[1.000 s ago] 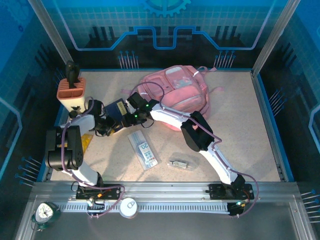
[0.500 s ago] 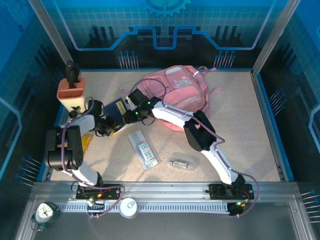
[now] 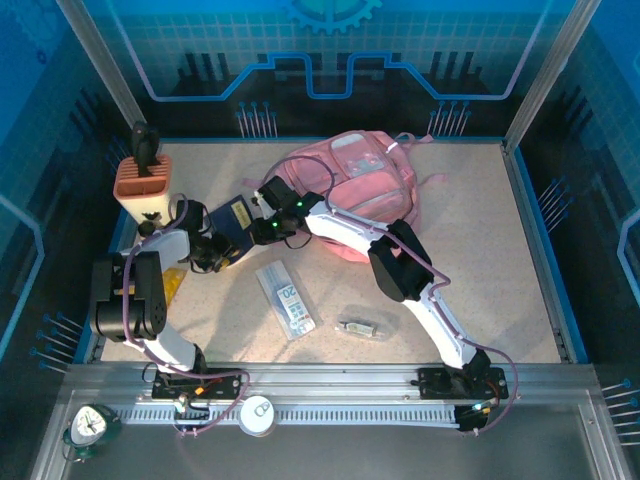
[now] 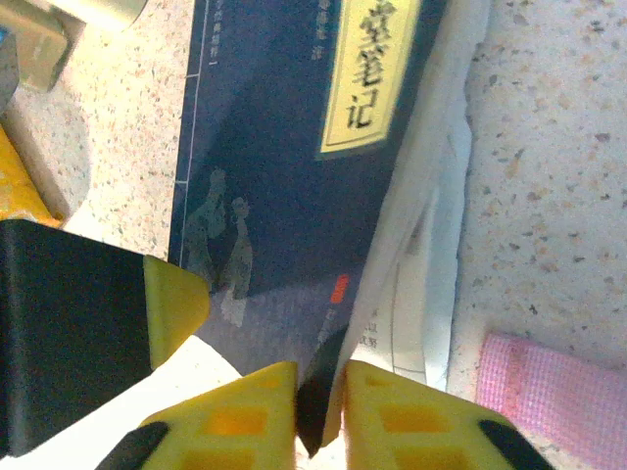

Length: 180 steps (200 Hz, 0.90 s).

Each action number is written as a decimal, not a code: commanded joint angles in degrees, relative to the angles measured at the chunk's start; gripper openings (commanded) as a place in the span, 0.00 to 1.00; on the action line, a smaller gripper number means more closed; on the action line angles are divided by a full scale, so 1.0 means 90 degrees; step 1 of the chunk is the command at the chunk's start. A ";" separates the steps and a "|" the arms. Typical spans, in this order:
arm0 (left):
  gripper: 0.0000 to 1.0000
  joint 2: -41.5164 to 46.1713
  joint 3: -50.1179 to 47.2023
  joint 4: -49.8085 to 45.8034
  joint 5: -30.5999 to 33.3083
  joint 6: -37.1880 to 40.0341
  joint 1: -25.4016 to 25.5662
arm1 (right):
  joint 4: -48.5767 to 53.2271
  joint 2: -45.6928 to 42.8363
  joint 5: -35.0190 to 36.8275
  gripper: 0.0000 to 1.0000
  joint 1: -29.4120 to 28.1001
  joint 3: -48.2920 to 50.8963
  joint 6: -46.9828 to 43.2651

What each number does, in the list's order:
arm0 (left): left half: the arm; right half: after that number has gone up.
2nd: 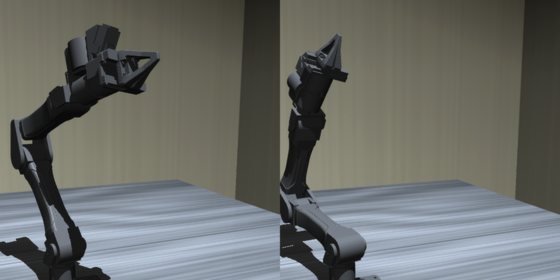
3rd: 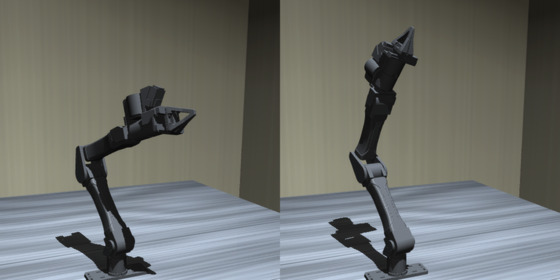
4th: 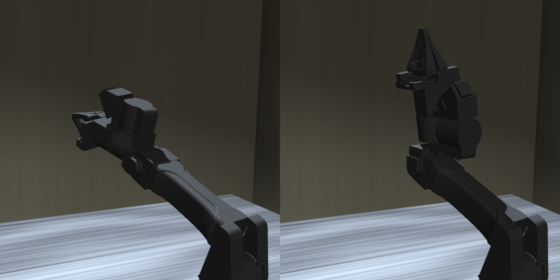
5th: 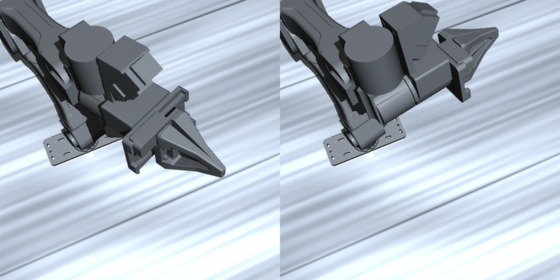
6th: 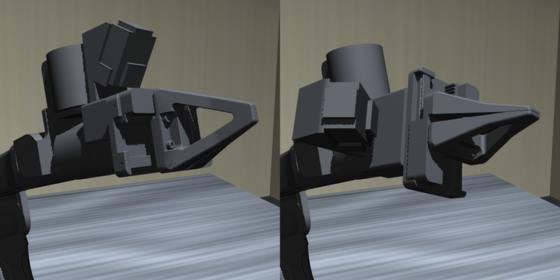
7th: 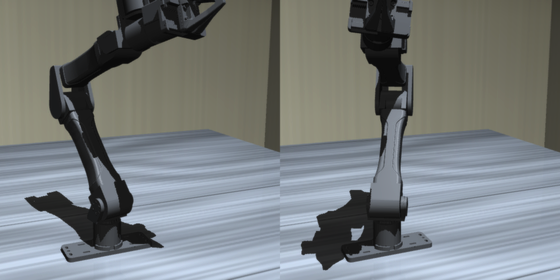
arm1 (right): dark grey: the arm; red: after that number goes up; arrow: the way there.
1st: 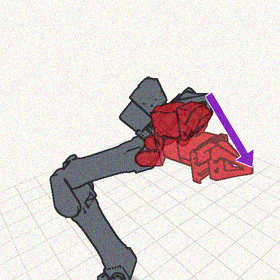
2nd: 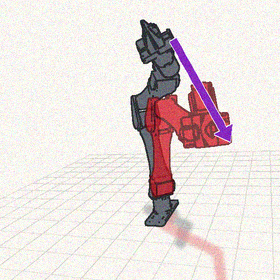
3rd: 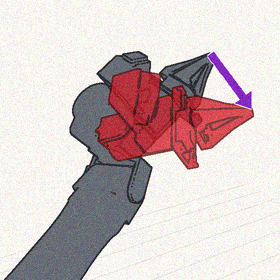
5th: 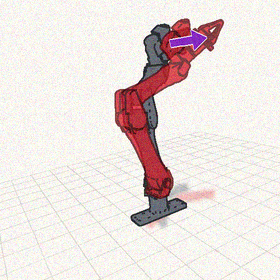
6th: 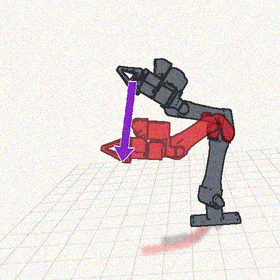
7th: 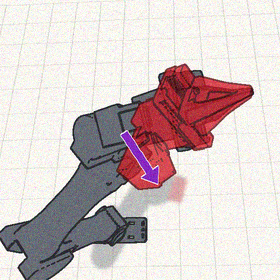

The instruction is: Pack the student bag

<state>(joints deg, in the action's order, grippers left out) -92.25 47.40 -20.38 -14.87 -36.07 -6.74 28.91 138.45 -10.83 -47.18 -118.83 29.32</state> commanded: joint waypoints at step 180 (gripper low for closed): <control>0.87 0.3389 0.0173 0.0013 -0.1278 -0.1919 0.0273 | -0.1211 -0.4342 -0.1330 0.00 0.0905 0.3024 0.0808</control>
<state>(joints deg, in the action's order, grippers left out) -63.57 49.69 -26.15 -21.37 -46.59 -6.72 22.00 105.19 -17.21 -41.06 -96.42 33.52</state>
